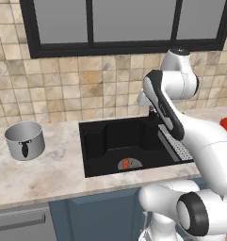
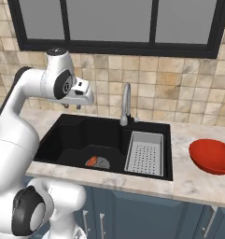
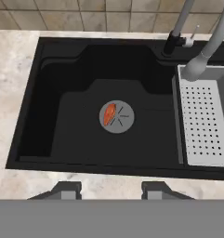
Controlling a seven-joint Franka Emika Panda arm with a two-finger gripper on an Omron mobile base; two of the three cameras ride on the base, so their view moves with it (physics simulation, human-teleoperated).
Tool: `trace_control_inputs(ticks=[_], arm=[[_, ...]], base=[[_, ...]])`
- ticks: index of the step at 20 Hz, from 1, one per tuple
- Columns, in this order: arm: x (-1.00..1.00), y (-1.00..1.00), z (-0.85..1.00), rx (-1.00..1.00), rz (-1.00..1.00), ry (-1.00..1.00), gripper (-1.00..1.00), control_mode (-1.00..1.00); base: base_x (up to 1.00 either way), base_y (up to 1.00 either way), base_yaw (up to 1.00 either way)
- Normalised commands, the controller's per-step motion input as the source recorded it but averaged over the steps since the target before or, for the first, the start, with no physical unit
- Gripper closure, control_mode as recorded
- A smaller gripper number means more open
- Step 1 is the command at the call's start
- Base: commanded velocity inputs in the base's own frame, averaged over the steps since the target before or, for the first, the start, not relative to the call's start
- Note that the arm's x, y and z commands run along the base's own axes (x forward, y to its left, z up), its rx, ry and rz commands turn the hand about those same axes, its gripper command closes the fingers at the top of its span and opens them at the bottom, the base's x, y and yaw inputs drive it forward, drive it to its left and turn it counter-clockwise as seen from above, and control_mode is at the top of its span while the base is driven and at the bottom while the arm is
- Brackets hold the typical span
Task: Pick the sweet potato from the sink and place it in the bowl. Then pick the bowl and place it in the microwave. Then close the microwave door and press the start button.
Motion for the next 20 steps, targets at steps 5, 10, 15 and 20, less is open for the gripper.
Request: trace_control_inputs(ticks=[5,10,15,20], arm=[[-0.23,0.0,-0.04,0.0,0.0,0.0,-1.0,-1.0],[-0.14,0.0,-0.8,-0.15,0.0,0.18,-1.0,-1.0],[0.07,0.19,-1.0,-0.15,0.0,0.31,-1.0,-1.0],[0.21,0.18,-0.78,-0.01,0.0,0.19,-1.0,-1.0]], base=[[0.0,0.0,0.0],[0.0,0.0,0.0],[0.0,0.0,0.0],[0.0,0.0,0.0]])
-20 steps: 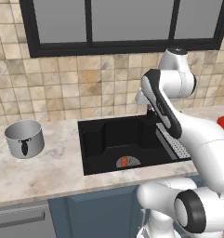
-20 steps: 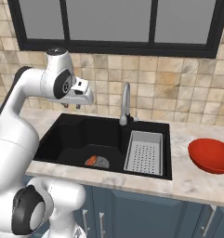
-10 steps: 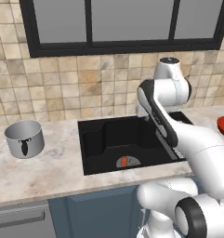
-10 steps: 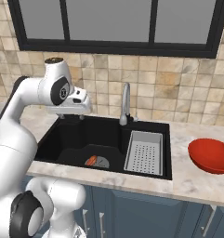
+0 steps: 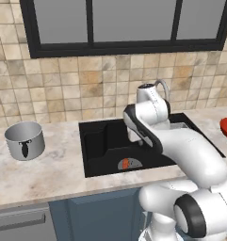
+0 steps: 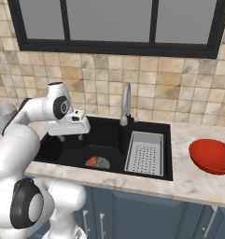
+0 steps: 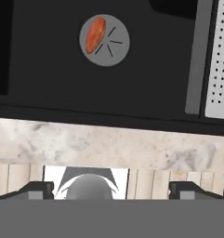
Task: Pick the sweet potato from the sink and place it in the bowl. Then pick the bowl and place it in the microwave. Then close the microwave door and press the start button.
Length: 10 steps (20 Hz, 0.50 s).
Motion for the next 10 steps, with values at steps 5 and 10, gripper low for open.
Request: trace_control_inputs(ticks=[5,10], arm=[[0.45,0.09,-0.53,0.01,-0.01,0.16,-1.0,-1.0],[0.5,0.05,-0.41,0.01,-0.03,0.16,-1.0,-1.0]], base=[[0.0,0.0,0.0],[0.0,0.0,0.0]])
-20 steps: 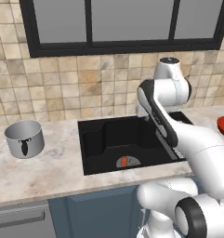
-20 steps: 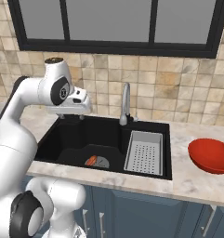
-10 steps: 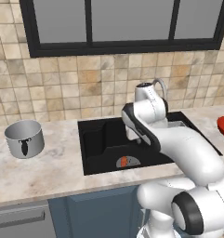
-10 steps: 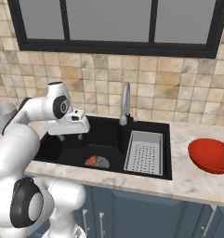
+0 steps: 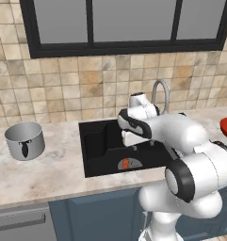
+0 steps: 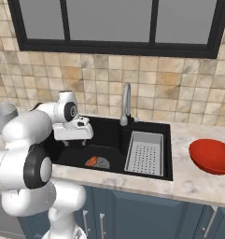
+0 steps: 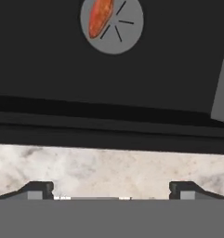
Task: Pick the sweet potato from the sink and place it in the bowl. Then pick the bowl and place it in the microwave. Then close the microwave door and press the start button.
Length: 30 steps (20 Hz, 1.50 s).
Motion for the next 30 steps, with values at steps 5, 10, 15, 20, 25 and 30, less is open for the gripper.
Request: trace_control_inputs(ticks=[5,10,15,20,25,30], arm=[[0.41,0.1,-0.58,0.0,-0.05,0.19,-1.0,-1.0],[0.28,0.04,-0.8,0.01,-0.01,0.11,-1.0,-1.0],[0.21,0.0,-0.69,0.03,0.0,0.0,-1.0,-1.0],[0.33,0.0,-0.49,0.0,0.0,0.0,-1.0,-1.0],[0.45,0.0,-0.4,0.0,-0.01,-0.01,-1.0,-1.0],[0.37,0.0,-0.53,0.0,0.0,-0.02,-1.0,-1.0]], base=[[0.0,0.0,0.0],[0.0,0.0,0.0],[0.0,0.0,0.0],[0.0,0.0,0.0],[0.0,0.0,0.0],[0.0,0.0,0.0]])
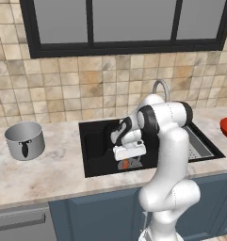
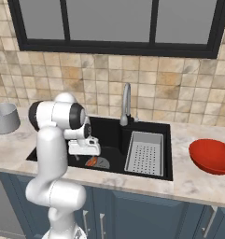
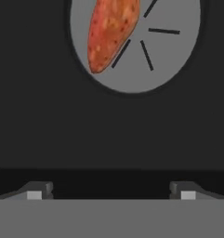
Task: Pick the sweet potato from the sink and place it in the bowl. Then pick the bowl and place it in the microwave. Then close the microwave door and press the start button.
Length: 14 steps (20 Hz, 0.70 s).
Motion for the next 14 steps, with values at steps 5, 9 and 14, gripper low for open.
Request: trace_control_inputs(ticks=[5,9,14], arm=[[0.4,0.0,-0.6,0.0,0.0,-0.01,-1.0,-1.0],[0.51,0.0,-0.48,0.0,0.0,-0.02,-1.0,-1.0],[0.63,0.0,-0.27,0.01,0.0,-0.01,-1.0,-1.0]], base=[[0.0,0.0,0.0],[0.0,0.0,0.0],[0.0,0.0,0.0]])
